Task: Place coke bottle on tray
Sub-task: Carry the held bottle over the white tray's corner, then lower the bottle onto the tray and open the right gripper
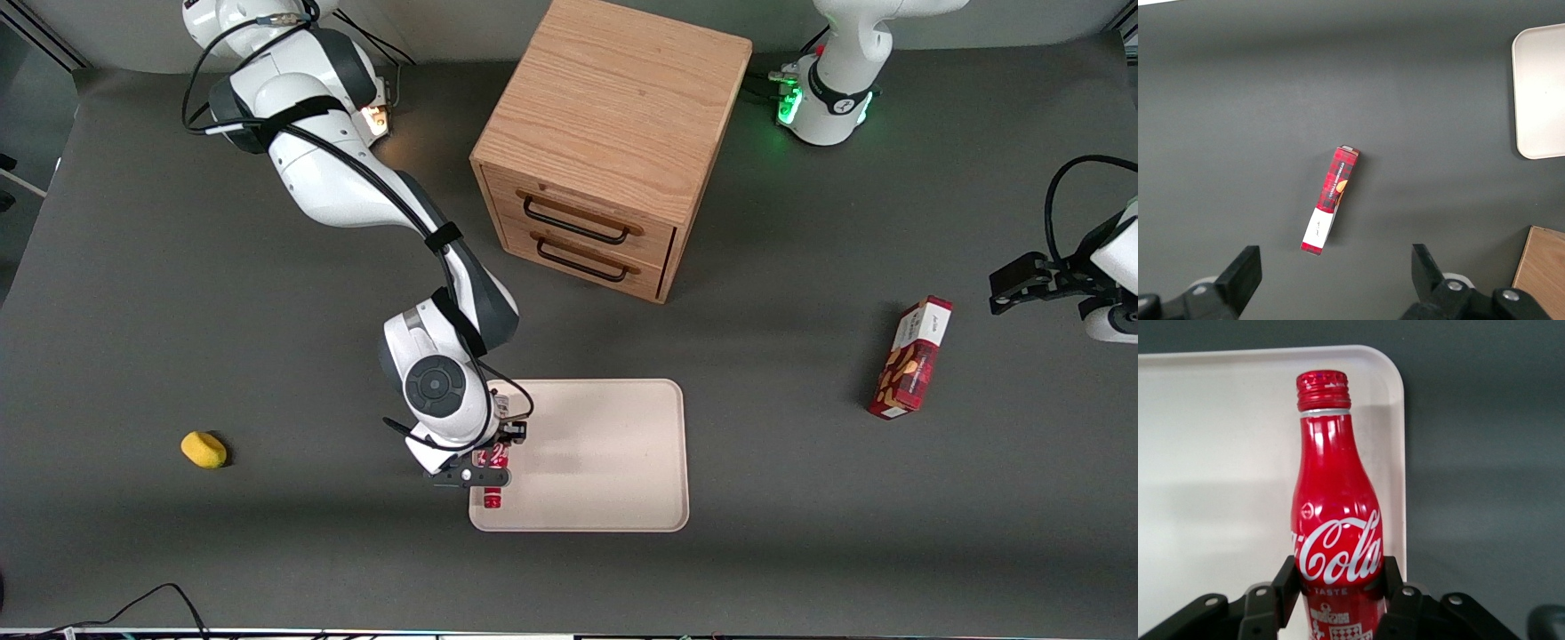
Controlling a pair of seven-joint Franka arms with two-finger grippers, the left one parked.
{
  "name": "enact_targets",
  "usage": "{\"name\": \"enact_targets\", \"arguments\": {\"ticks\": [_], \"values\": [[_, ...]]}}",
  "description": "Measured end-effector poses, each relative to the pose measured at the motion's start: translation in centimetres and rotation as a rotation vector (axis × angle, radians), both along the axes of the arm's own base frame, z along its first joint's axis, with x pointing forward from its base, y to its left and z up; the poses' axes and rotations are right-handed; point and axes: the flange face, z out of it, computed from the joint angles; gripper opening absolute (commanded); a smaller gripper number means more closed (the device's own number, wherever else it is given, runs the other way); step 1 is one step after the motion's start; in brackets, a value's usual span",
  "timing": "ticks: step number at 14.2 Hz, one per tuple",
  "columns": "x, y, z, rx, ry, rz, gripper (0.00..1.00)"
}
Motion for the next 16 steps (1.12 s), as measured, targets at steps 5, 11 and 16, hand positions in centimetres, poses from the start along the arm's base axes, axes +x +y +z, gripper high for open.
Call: {"name": "enact_targets", "arguments": {"ticks": [5,11,16], "values": [[0.1,-0.1,-1.5,0.002,-0.008,0.001,0.00],[0.3,-0.6,-2.2,-0.006,-0.004,-0.004,1.00],[0.4,-0.5,-1.9,-0.003,-0.011,-0.004,1.00]]}}
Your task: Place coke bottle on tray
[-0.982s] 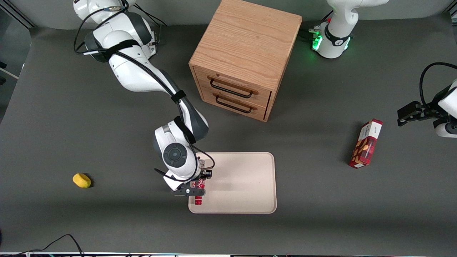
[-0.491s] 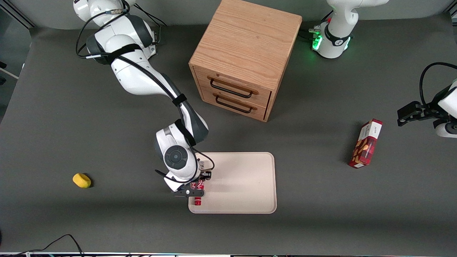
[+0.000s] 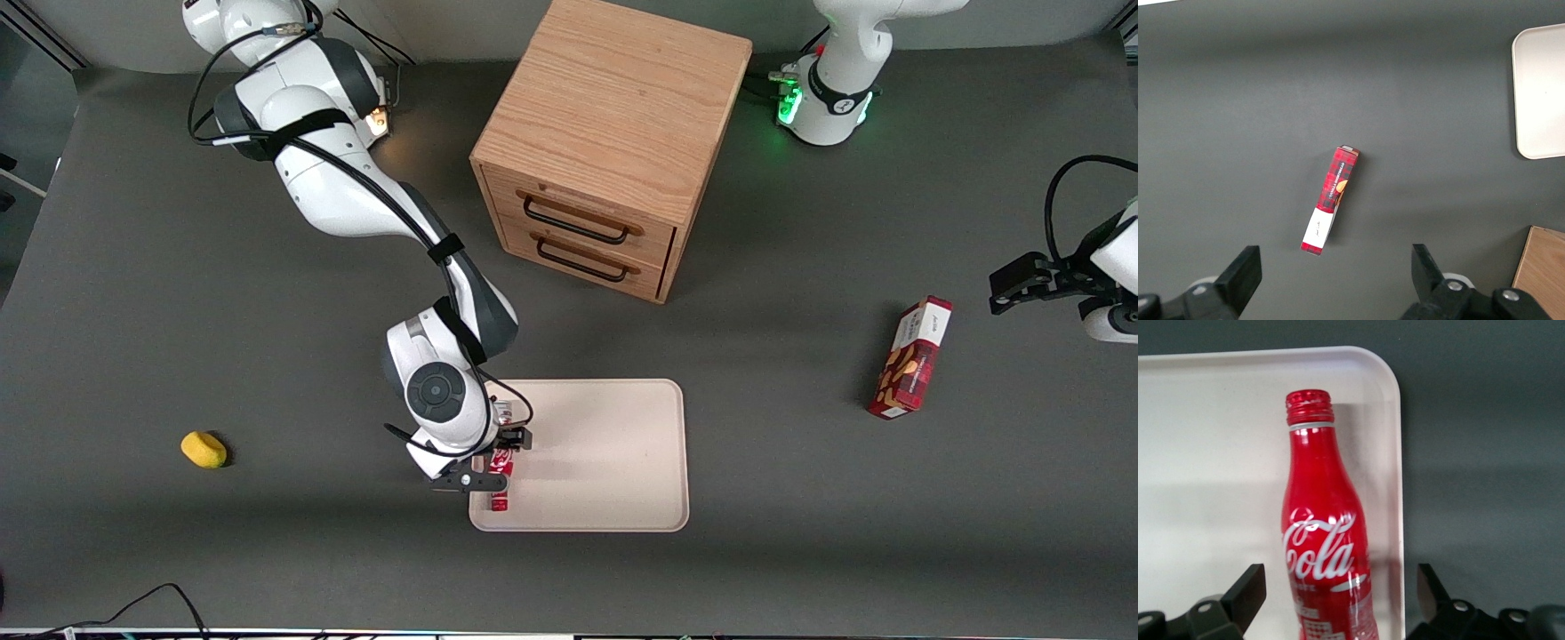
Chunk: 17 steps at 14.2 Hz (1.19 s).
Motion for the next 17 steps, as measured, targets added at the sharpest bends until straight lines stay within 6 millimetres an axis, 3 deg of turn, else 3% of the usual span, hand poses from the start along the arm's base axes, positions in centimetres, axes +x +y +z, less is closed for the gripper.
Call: {"name": "enact_targets", "arguments": {"ticks": [17], "values": [[0.14,-0.19,0.15,-0.006,-0.003,0.010,1.00]]}}
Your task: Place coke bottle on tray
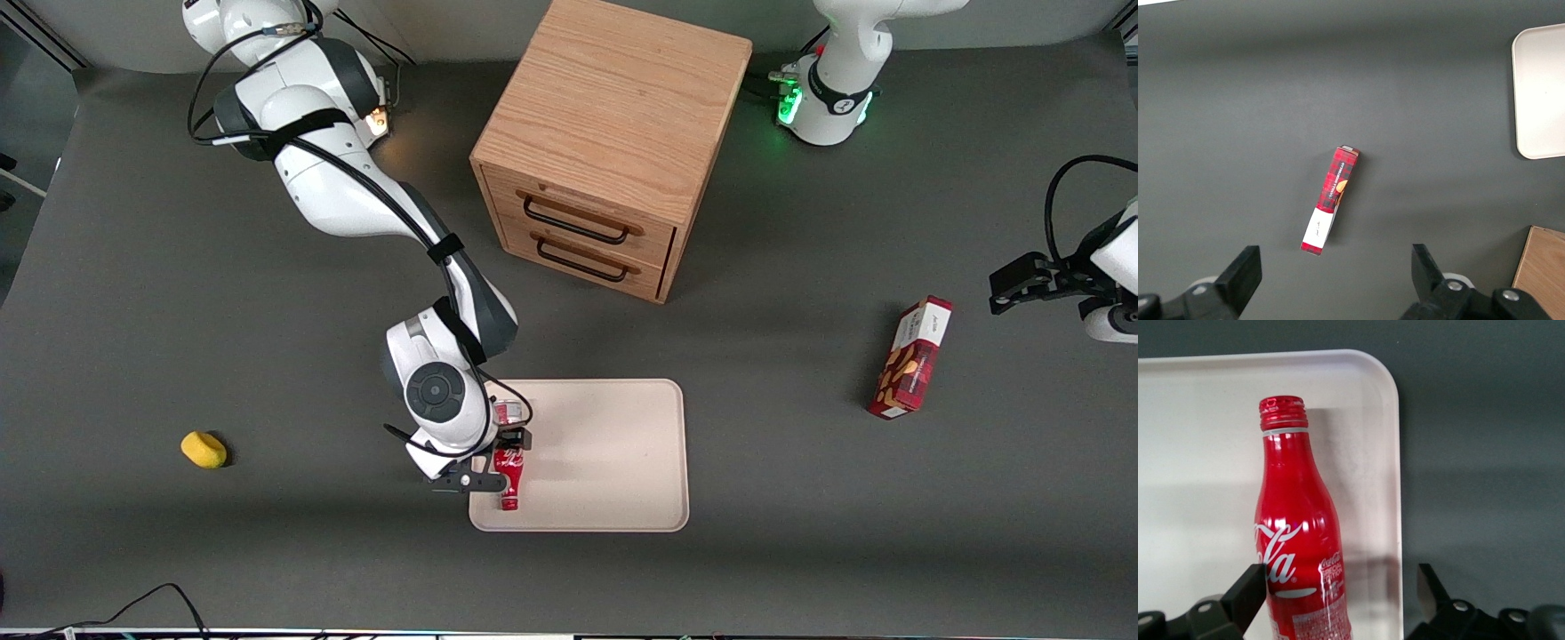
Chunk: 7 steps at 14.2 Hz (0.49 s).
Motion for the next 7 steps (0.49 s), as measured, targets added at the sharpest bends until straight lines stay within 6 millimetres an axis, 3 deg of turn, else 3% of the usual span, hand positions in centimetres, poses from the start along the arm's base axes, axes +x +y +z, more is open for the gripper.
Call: {"name": "enact_targets", "arguments": {"ticks": [7], "values": [[0.6,-1.9,0.6,-0.027,0.040,0.075,1.00]]}}
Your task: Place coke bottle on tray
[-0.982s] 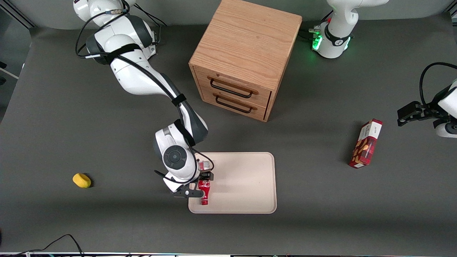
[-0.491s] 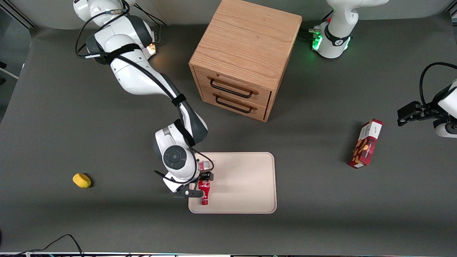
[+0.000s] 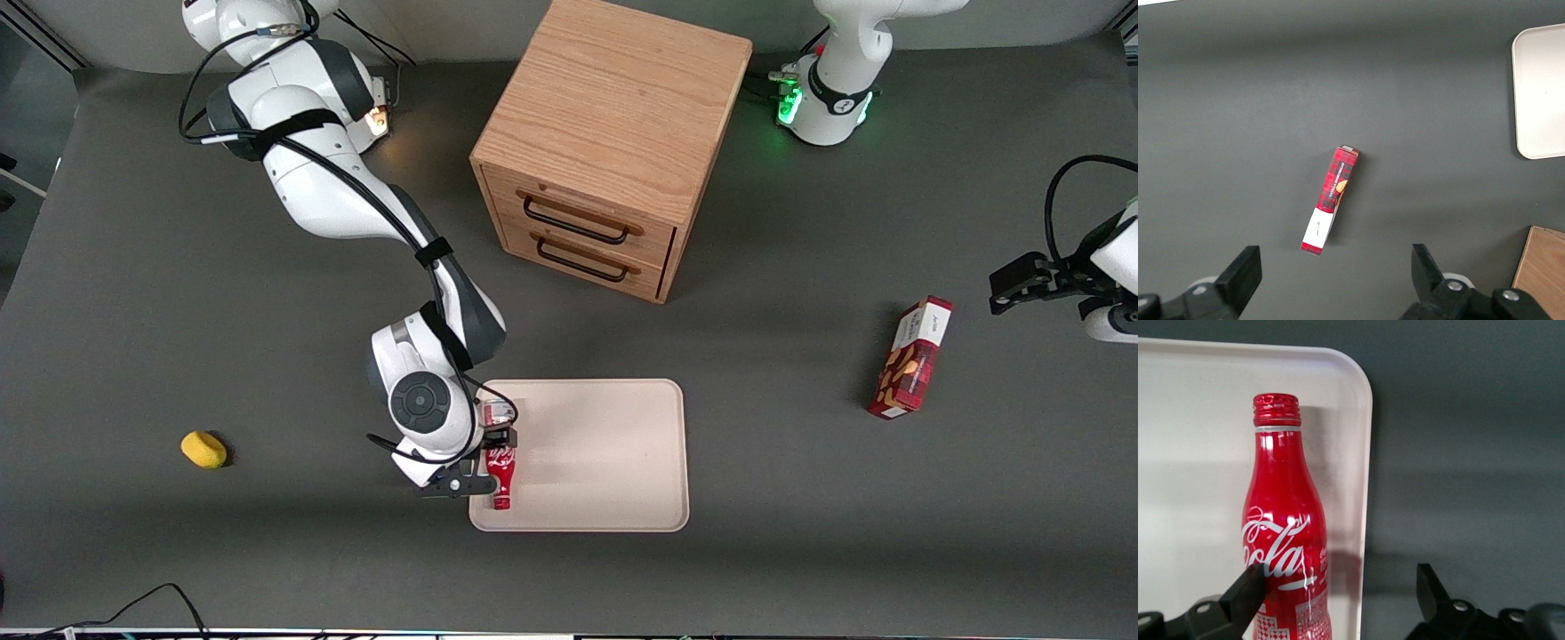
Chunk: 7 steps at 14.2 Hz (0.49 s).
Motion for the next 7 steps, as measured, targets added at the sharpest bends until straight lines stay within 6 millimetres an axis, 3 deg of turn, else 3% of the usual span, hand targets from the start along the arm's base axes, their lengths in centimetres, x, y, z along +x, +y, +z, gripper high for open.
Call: {"name": "enact_targets", "arguments": {"ticks": [4,7], "values": [[-0.3,-0.1,0.5,-0.016,0.036,-0.001,1.00],[-0.7,-0.2,2.6,-0.023,0.074,-0.008,1.00]]}}
